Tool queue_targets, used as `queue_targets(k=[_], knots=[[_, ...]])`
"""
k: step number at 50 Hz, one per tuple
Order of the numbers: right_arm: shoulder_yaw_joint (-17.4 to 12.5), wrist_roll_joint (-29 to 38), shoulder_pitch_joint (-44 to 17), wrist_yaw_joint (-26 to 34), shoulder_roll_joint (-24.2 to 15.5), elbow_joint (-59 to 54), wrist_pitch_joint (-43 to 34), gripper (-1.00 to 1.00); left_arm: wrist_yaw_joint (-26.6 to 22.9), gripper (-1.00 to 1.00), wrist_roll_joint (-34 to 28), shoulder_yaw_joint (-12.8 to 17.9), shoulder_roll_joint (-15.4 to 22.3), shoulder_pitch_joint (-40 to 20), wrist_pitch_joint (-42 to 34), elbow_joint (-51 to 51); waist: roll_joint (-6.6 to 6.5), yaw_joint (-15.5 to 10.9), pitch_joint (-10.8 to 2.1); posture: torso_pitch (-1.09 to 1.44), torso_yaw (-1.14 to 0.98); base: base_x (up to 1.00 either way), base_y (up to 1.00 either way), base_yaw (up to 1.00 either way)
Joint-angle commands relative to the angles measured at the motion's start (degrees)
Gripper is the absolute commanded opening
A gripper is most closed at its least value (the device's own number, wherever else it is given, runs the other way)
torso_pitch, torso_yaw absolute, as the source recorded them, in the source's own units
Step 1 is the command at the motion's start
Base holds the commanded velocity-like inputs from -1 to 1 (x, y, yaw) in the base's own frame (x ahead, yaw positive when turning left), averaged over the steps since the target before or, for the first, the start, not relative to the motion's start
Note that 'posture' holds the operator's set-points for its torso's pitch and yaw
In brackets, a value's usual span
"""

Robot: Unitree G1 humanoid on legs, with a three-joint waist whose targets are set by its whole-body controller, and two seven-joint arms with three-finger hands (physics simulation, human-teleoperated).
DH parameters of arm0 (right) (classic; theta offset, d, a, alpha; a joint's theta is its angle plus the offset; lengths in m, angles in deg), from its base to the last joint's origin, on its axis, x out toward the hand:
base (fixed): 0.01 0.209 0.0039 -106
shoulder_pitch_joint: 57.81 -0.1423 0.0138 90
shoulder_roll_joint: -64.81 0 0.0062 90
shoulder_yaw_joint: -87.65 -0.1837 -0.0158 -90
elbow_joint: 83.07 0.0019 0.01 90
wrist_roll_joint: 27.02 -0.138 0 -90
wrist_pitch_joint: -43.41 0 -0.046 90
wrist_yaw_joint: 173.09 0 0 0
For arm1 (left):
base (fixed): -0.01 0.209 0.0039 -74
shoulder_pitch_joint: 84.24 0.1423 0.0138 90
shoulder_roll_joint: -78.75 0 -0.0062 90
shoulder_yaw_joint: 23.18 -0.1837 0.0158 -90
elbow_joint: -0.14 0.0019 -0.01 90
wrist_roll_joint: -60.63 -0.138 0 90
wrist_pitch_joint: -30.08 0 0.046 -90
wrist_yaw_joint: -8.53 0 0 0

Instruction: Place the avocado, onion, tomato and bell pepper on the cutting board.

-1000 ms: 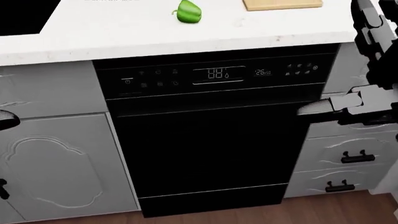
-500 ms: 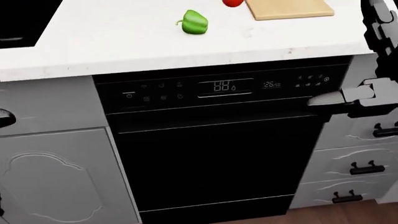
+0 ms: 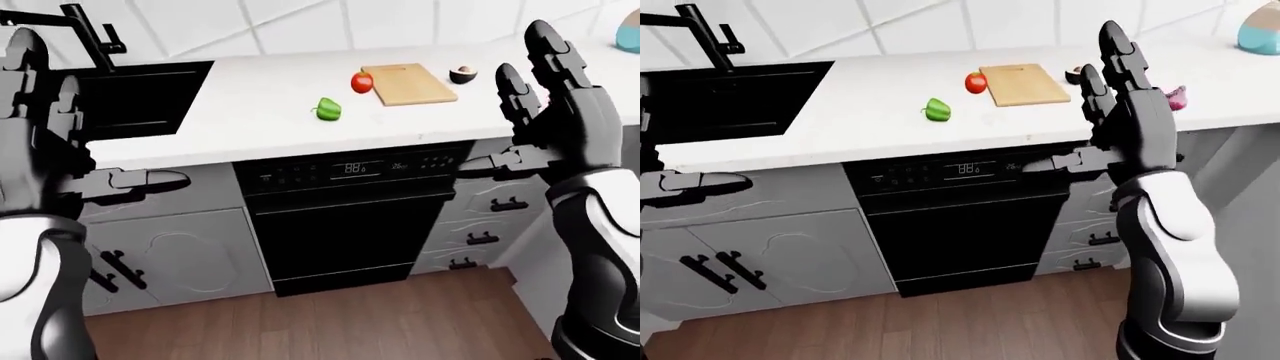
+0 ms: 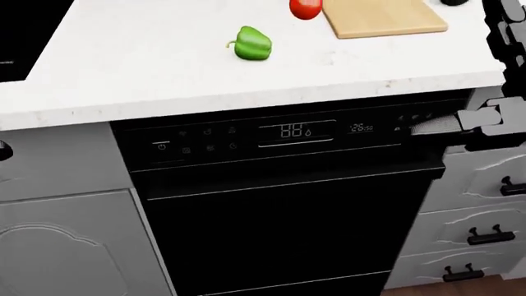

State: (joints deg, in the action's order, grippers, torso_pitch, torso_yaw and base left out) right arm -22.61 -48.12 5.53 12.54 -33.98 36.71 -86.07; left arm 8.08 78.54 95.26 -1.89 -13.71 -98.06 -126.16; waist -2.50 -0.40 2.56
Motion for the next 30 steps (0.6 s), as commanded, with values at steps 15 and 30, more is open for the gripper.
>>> queue_targets(k=[15, 30], knots=[[-1.65, 0.29, -1.57, -0.37, -1.23, 1.77, 2.18, 1.0, -0.13, 1.0, 0.4, 0.26, 0.79, -1.05, 2.34, -2.27, 3.04, 0.38, -0.58, 0.0, 0.0, 0.13, 0.0, 0.0], [-1.76, 0.06, -2.18, -0.44, -1.61, 1.77, 1.89, 1.0, 0.27, 1.0, 1.05, 0.52, 1.41, -1.76, 1.51, -2.4, 2.09, -0.07, -0.68, 0.0, 0.0, 0.14, 0.0, 0.0]])
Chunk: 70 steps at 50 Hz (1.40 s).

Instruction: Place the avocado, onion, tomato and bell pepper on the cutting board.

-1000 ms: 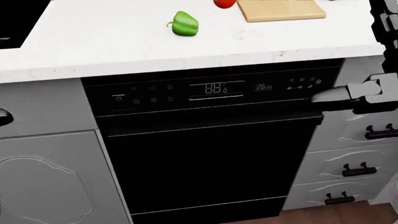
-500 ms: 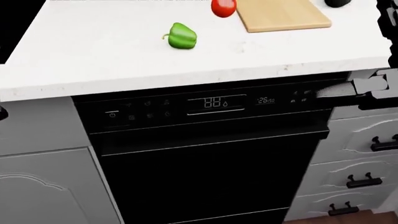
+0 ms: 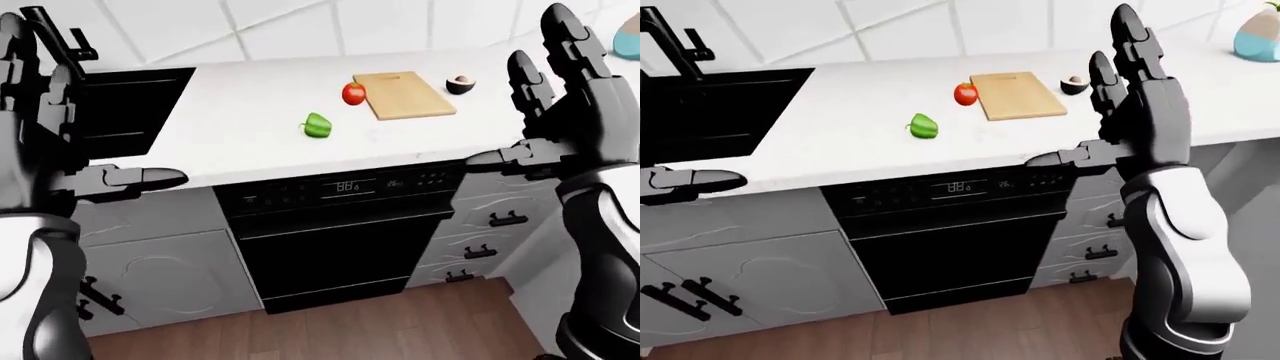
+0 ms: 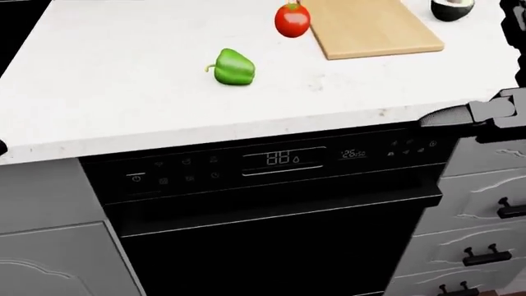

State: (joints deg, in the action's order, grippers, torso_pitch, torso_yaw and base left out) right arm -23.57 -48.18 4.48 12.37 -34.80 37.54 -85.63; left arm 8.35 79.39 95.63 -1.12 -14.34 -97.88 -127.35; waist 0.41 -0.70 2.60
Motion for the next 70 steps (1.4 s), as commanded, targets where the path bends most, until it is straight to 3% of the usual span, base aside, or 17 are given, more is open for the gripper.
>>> queue_targets(k=[1, 3, 7, 13, 16, 17, 25, 29, 30, 37, 42, 43, 51, 55, 64, 67, 70], knots=[[-0.84, 0.08, -1.11, -0.26, -0.8, 0.95, 1.45, 1.0, 0.05, 1.0, 0.26, 0.15, 0.65, -1.17, 1.28, -1.2, 0.14, 0.12, -0.71, 0.0, 0.0, 0.13, 0.0, 0.0], [-0.84, 0.13, -1.01, -0.25, -0.8, 0.89, 1.61, 1.0, 0.01, 1.0, 0.2, 0.08, 0.7, -1.12, 1.43, -1.08, 3.47, 0.02, -1.56, 0.0, 0.0, 0.14, 0.0, 0.0], [-0.9, 0.07, -0.71, -0.29, -0.7, 1.07, 1.71, 1.0, 0.16, 1.0, 0.53, 0.32, 1.09, -1.42, 0.99, -1.27, 1.95, 0.76, -0.98, 0.0, 0.0, 0.14, 0.0, 0.0], [-1.28, -0.06, -0.5, -0.23, -0.95, 0.99, 1.88, 1.0, 0.25, 1.0, 0.55, 0.22, 1.08, -1.32, 1.03, -1.44, -1.39, 0.92, -0.22, 0.0, 0.0, 0.14, 0.0, 0.0], [-1.37, -0.17, -0.5, -0.26, -1.01, 1.01, 1.86, 1.0, 0.3, 1.0, 0.54, 0.18, 1.11, -1.36, 0.92, -1.59, -6.15, 1.26, -1.56, 0.0, 0.0, 0.13, 0.0, 0.0], [-1.34, -0.14, -0.53, -0.25, -1.03, 0.89, 1.95, 1.0, 0.3, 1.0, 0.46, 0.13, 1.1, -1.35, 1.0, -1.51, -3.76, 0.61, -1.11, 0.0, 0.0, 0.14, 0.0, 0.0], [-1.36, -0.22, -0.83, -0.36, -1.3, 0.84, 1.86, 1.0, 0.33, 1.0, 0.72, 0.5, 1.26, -1.42, 0.84, -1.56, -1.3, 0.23, -0.67, 0.0, 0.0, 0.14, 0.0, 0.0], [-1.42, -0.38, -1.13, -0.44, -1.47, 0.79, 1.66, 1.0, 0.38, 1.0, 0.84, 0.57, 1.41, -1.5, 0.73, -1.61, 4.35, 0.05, -1.77, 0.0, 0.0, 0.14, 0.0, 0.0], [-1.42, -0.36, -1.16, -0.45, -1.53, 0.73, 1.7, 1.0, 0.38, 1.0, 0.89, 0.59, 1.44, -1.53, 0.7, -1.6, 1.44, 0.61, -1.06, 0.0, 0.0, 0.14, 0.0, 0.0], [-1.46, -0.53, -1.21, -0.5, -1.7, 0.86, 1.57, 1.0, 0.4, 1.0, 1.18, 0.85, 1.66, -1.55, 0.62, -1.61, -0.1, 0.75, -0.37, 0.0, 0.0, 0.14, 0.0, 0.0], [-1.45, -0.64, -1.47, -0.57, -1.87, 0.86, 1.4, 1.0, 0.57, 1.0, 1.39, 0.87, 1.87, -1.73, 0.43, -1.7, -6.05, 1.3, -0.99, 0.0, 0.0, 0.14, 0.0, 0.0], [-1.5, -0.76, -1.67, -0.63, -1.98, 0.93, 1.18, 1.0, 0.59, 1.0, 1.41, 0.86, 1.92, -1.74, 0.41, -1.69, -3.77, 0.73, -0.81, 0.0, 0.0, 0.14, 0.0, 0.0], [-1.67, -0.96, -1.76, -0.68, -2.24, 0.93, 1.16, 1.0, 0.81, 1.0, 1.69, 1.01, 2.08, -1.78, 0.05, -2.08, -1.3, 0.3, -0.63, 0.0, 0.0, 0.14, 0.0, 0.0], [-1.56, -0.8, -1.47, -0.56, -2.2, 0.72, 1.6, 1.0, 0.86, 1.0, 1.68, 0.95, 2.08, -1.67, 0.08, -2.09, 3.73, 0.09, -1.44, 0.0, 0.0, 0.14, 0.0, 0.0], [-1.67, -0.91, -1.76, -0.56, -2.4, 0.74, 1.39, 1.0, 0.97, 1.0, 1.97, 1.17, 2.3, -1.87, -0.2, -2.2, -0.88, 0.86, -0.29, 0.0, 0.0, 0.14, 0.0, 0.0], [-1.75, -0.93, -1.69, -0.57, -2.42, 0.76, 1.43, 1.0, 1.05, 1.0, 2.12, 1.25, 2.35, -1.85, -0.41, -2.47, -4.79, 1.35, -0.96, 0.0, 0.0, 0.14, 0.0, 0.0], [-1.76, -0.99, -1.69, -0.59, -2.44, 0.82, 1.38, 1.0, 1.09, 1.0, 2.18, 1.25, 2.34, -1.8, -0.46, -2.56, -4.77, 1.02, -0.64, 0.0, 0.0, 0.14, 0.0, 0.0]])
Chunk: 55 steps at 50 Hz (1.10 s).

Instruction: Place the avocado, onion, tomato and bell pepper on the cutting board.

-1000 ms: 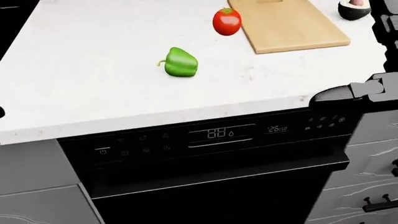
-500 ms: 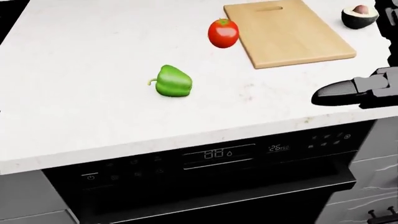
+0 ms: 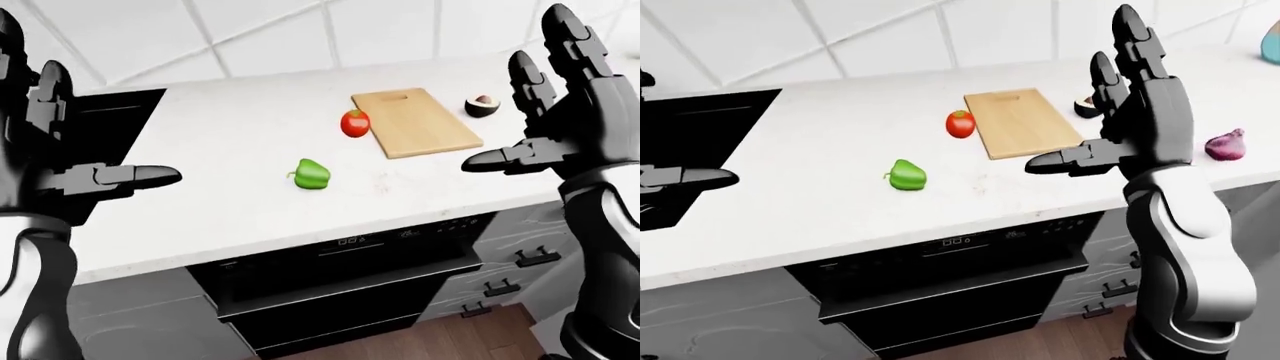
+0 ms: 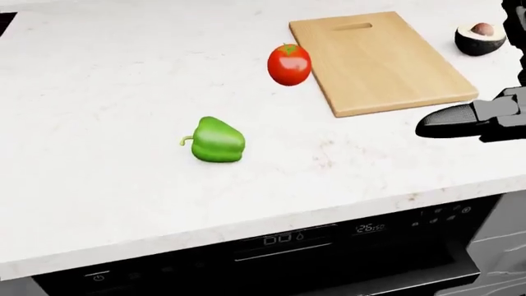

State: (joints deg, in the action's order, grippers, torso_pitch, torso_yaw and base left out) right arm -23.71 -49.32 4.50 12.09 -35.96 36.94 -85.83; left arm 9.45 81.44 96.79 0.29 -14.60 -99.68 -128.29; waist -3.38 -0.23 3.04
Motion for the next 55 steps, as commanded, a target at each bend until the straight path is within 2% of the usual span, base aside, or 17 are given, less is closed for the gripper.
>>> queue_targets(k=[1, 7, 10, 14, 19, 21, 23, 24, 26, 28, 30, 32, 34, 35, 39, 46, 55], knots=[[-1.63, 0.15, -1.73, -0.32, -1.3, 1.38, 1.59, 1.0, -0.03, 1.0, 0.17, 0.15, 0.97, -1.56, 1.31, -1.61, -0.54, 0.26, -1.17, 0.0, 0.0, 0.14, 0.0, 0.0], [-1.68, 0.06, -1.76, -0.37, -1.36, 1.45, 1.51, 1.0, 0.1, 1.0, 0.32, 0.17, 1.09, -1.67, 1.08, -1.75, 2.72, -0.15, -0.99, 0.0, 0.0, 0.14, 0.0, 0.0], [-1.63, 0.06, -1.76, -0.4, -1.37, 1.4, 1.52, 1.0, 0.19, 1.0, 0.41, 0.22, 1.25, -1.84, 0.93, -1.73, 6.55, -0.46, -1.79, 0.0, 0.0, 0.14, 0.0, 0.0], [-1.7, -0.04, -1.99, -0.41, -1.56, 1.36, 1.38, 1.0, 0.26, 1.0, 0.44, 0.13, 1.39, -2.05, 0.91, -1.58, 5.86, 0.15, -1.32, 0.0, 0.0, 0.14, 0.0, 0.0], [-1.76, -0.19, -2.17, -0.46, -1.74, 1.34, 1.3, 1.0, 0.37, 1.0, 0.64, 0.19, 1.52, -2.21, 0.83, -1.53, 3.34, 0.29, -0.7, 0.0, 0.0, 0.14, 0.0, 0.0], [-1.68, -0.07, -2.07, -0.42, -1.74, 1.26, 1.5, 1.0, 0.38, 1.0, 0.63, 0.16, 1.53, -2.16, 0.92, -1.51, 1.72, 0.55, -0.7, 0.0, 0.0, 0.14, 0.0, 0.0], [-1.79, -0.1, -2.04, -0.44, -1.77, 1.29, 1.49, 1.0, 0.4, 1.0, 0.68, 0.24, 1.54, -2.09, 0.95, -1.51, -1.62, 0.84, -1.61, 0.0, 0.0, 0.14, 0.0, 0.0], [-1.83, -0.12, -2.05, -0.47, -1.76, 1.19, 1.5, 1.0, 0.42, 1.0, 0.71, 0.27, 1.59, -2.12, 0.95, -1.48, -0.56, 0.62, -1.68, 0.0, 0.0, 0.13, 0.0, 0.0], [-1.65, 0.09, -1.96, -0.55, -1.72, 1.2, 1.7, 1.0, 0.49, 1.0, 0.82, 0.33, 1.67, -2.14, 0.85, -1.62, -0.77, 0.34, -1.08, 0.0, 0.0, 0.14, 0.0, 0.0], [-1.74, -0.06, -2.33, -0.77, -1.64, 1.11, 1.68, 1.0, 0.56, 1.0, 0.95, 0.42, 1.76, -2.15, 0.77, -1.7, 0.15, 0.06, -1.53, 0.0, 0.0, 0.09, 0.0, 0.0], [-2.35, -1.0, -3.11, -1.7, -1.76, 0.39, 1.04, 1.0, 0.55, 1.0, 0.91, 0.42, 1.76, -2.04, 0.93, -1.61, 1.37, 0.03, -0.69, 0.0, 0.0, 0.0, 0.0, 0.0], [-2.55, -1.66, -3.5, -2.71, -2.05, -0.04, 0.97, 1.0, 0.6, 1.0, 0.94, 0.44, 1.77, -1.99, 0.85, -1.74, 2.95, -0.31, -0.16, 0.0, 0.0, 0.0, 0.0, 0.0], [-2.48, -1.96, -4.08, -3.76, -2.57, -0.28, 0.9, 1.0, 0.7, 1.0, 1.13, 0.59, 1.88, -2.05, 0.56, -2.01, 5.83, -0.89, -0.66, 0.0, 0.0, 0.0, 0.0, 0.0], [-2.48, -2.28, -4.26, -4.24, -2.75, -0.52, 0.54, 1.0, 0.71, 1.0, 1.16, 0.61, 1.9, -2.04, 0.54, -2.03, 3.79, -0.73, -0.1, 0.0, 0.0, 0.0, 0.0, 0.0], [-2.72, -3.72, -5.31, -6.18, -3.51, -1.72, 0.02, 1.0, 0.74, 1.0, 1.2, 0.64, 1.99, -2.07, 0.65, -1.83, 3.63, -0.38, -1.22, 0.0, 0.0, 0.0, 0.0, 0.0], [-1.84, -1.59, -6.26, -8.62, -4.24, -5.03, 2.1, 1.0, 0.91, 1.0, -2.07, 0.65, 2.79, -2.3, 3.79, -0.41, 3.12, 0.0, -1.37, 0.0, 0.0, 0.0, 0.0, 0.0], [-1.59, -1.43, -6.52, -7.68, -5.36, -5.22, 1.3, 1.0, 1.61, 1.0, 1.83, 3.39, 4.99, -3.42, -0.66, -1.18, 3.06, 0.2, -1.14, 0.0, 0.0, 0.0, 0.0, 0.0]])
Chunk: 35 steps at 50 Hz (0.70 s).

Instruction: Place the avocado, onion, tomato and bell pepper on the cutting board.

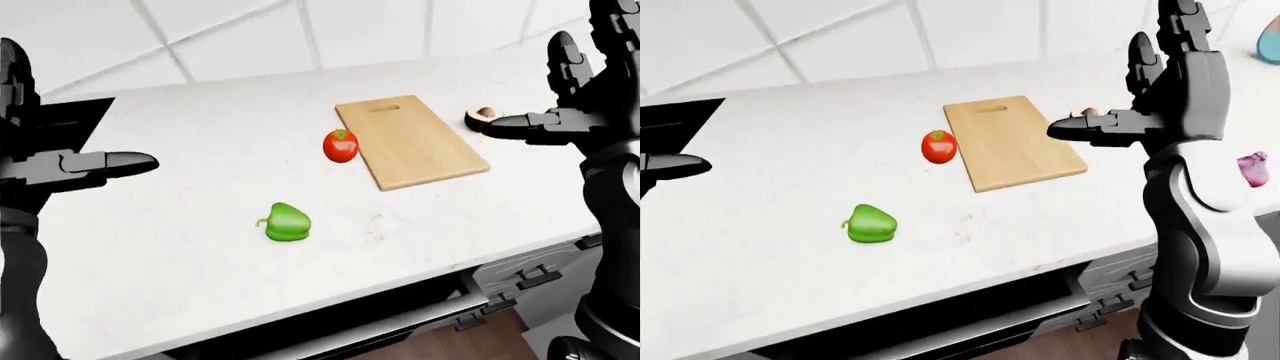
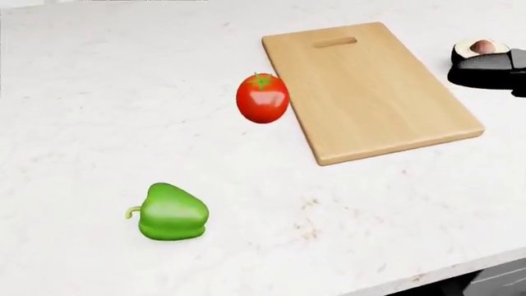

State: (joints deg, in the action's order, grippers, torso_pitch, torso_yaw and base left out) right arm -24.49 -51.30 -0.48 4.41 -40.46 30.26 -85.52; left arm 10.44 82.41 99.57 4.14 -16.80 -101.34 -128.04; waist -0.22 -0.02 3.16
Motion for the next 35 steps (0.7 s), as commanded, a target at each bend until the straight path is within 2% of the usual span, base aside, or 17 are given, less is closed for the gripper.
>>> queue_targets(k=[1, 2, 4, 7, 8, 11, 13, 15, 16, 17, 19, 21, 23, 25, 35], knots=[[-0.55, 1.62, -1.48, 0.28, -0.95, 1.29, 1.98, 1.0, 0.85, 1.0, 1.08, 0.57, 1.23, -1.12, 1.08, -1.46, -0.37, -0.41, -2.26, 0.0, 0.0, 0.0, 0.0, 0.23], [-0.89, 1.1, -1.75, 0.28, -0.74, 1.5, 1.07, 1.0, 1.03, 1.0, 1.34, 0.55, 1.32, -1.06, 1.09, -1.48, -0.35, -1.33, -2.01, 0.0, 0.0, 0.0, 0.0, 0.92], [-0.86, 1.37, -1.81, 0.53, -0.8, 1.71, 0.98, 1.0, 1.33, 1.0, 1.99, 0.68, 1.48, -1.04, 0.91, -1.63, 0.06, -1.01, -1.17, 0.0, 0.0, 0.0, 0.0, 1.0], [-1.04, 1.33, -2.03, 0.45, -0.77, 1.64, 0.3, 1.0, 1.69, 1.0, 2.76, 0.9, 1.92, -1.11, 0.78, -1.73, 0.33, -1.63, -0.93, 0.0, 0.0, 0.0, 0.0, 1.0], [-1.11, 1.26, -2.08, 0.4, -0.75, 1.54, 0.12, 1.0, 1.71, 1.0, 2.89, 0.89, 1.96, -0.94, 0.91, -1.73, 0.63, -1.71, -0.83, 0.0, 0.0, 0.0, 0.0, 1.0], [-1.23, 1.03, -1.99, 0.39, -0.78, 1.81, -0.27, 1.0, 1.83, 1.0, 3.13, 0.87, 1.99, -0.73, 0.99, -1.79, 2.95, -2.1, -0.15, 0.0, 0.0, 0.0, 0.0, 1.0], [-1.28, 0.92, -2.2, -0.08, -0.71, 1.6, -0.64, 1.0, 1.96, 1.0, 3.35, 0.89, 2.09, -0.73, 0.91, -1.76, 2.7, -2.18, -0.6, 0.0, 0.0, 0.0, 0.0, 1.0], [-0.62, 2.07, -2.0, -0.36, -0.92, 1.24, -0.25, 1.0, 2.04, 1.0, 3.47, 0.89, 2.12, -0.65, 0.97, -1.69, 3.45, -1.73, -0.54, 0.0, 0.0, 0.0, 0.0, 0.79], [-1.28, 0.5, -2.19, -0.43, -0.39, 1.47, -2.06, 1.0, 2.08, 1.0, 3.48, 0.88, 2.13, -0.6, 1.02, -1.62, 2.89, -1.02, -0.02, 0.0, 0.0, 0.0, 0.0, 0.0], [-1.27, 0.72, -2.17, -0.55, -0.6, 1.55, -1.86, 1.0, 2.09, 1.0, 3.5, 0.87, 2.12, -0.57, 1.09, -1.57, 2.38, -1.28, -0.48, 0.0, 0.0, 0.0, 0.0, 0.0], [-1.37, 0.35, -2.12, -0.71, -0.53, 1.4, -2.21, 1.0, 2.17, 1.0, 3.64, 0.93, 2.18, -0.61, 1.02, -1.51, 0.96, -0.63, -0.14, 0.0, 0.0, 0.0, 0.0, 0.0], [-1.57, -0.28, -2.32, -0.92, -0.61, 1.51, -2.75, 1.0, 2.25, 1.0, 3.73, 0.94, 2.19, -0.57, 1.02, -1.52, -1.63, 0.1, -0.49, 0.0, 0.0, 0.0, 0.0, 0.0], [-1.62, -0.9, -2.53, -1.07, -0.96, 1.9, -3.09, 1.0, 2.26, 1.0, 3.77, 0.93, 2.19, -0.48, 1.06, -1.49, -1.16, 0.28, 0.09, 0.0, 0.0, 0.0, 0.0, 0.0], [-1.5, -1.0, -2.49, -1.09, -1.05, 1.84, -3.03, 1.0, 2.2, 1.0, 3.75, 0.92, 2.19, -0.41, 1.14, -1.39, -1.01, 0.35, -0.5, 0.0, 0.0, 0.0, 0.0, 0.0], [-0.12, 1.95, -4.55, 0.08, -2.46, 0.33, -3.47, 1.0, 2.41, 1.0, 4.29, 0.98, 2.24, -0.49, 0.61, -1.61, -0.4, 0.01, -0.87, 0.0, 0.0, 0.0, 0.0, 0.0]])
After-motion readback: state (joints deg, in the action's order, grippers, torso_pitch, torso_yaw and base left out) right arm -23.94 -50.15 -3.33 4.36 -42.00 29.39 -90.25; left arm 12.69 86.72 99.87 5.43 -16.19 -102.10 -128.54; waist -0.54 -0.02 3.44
